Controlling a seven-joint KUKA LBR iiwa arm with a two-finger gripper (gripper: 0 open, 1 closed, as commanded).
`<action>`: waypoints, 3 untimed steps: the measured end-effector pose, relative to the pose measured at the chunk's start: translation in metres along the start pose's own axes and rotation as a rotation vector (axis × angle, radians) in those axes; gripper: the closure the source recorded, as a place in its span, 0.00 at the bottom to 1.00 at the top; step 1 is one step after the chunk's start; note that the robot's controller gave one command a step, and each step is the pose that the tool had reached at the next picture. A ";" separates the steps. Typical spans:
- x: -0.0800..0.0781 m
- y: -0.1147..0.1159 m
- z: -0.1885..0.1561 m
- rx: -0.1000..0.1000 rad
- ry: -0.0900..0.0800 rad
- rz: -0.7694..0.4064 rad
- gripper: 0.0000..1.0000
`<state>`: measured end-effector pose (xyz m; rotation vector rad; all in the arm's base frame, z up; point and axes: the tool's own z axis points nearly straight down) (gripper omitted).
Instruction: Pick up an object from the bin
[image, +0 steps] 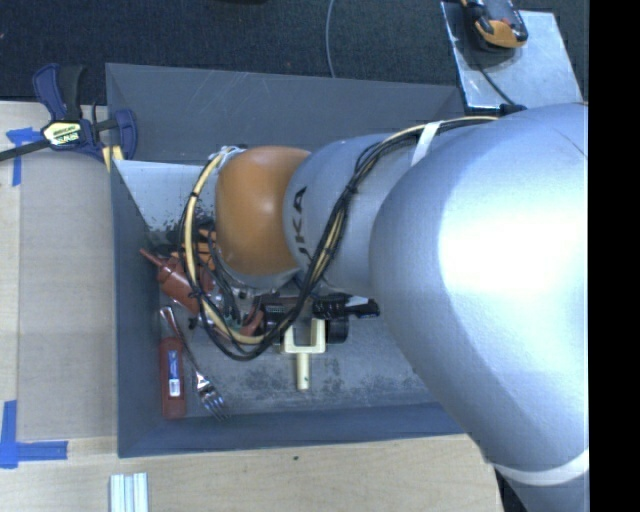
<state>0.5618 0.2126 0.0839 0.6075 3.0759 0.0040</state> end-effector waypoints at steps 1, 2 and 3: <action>0.001 -0.001 -0.034 0.003 0.004 0.000 1.00; -0.002 0.001 -0.068 -0.003 -0.003 0.000 1.00; -0.001 -0.001 -0.085 0.002 0.002 0.000 1.00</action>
Offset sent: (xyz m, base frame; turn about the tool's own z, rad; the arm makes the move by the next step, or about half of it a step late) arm -0.0012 -0.0005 0.0612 0.0005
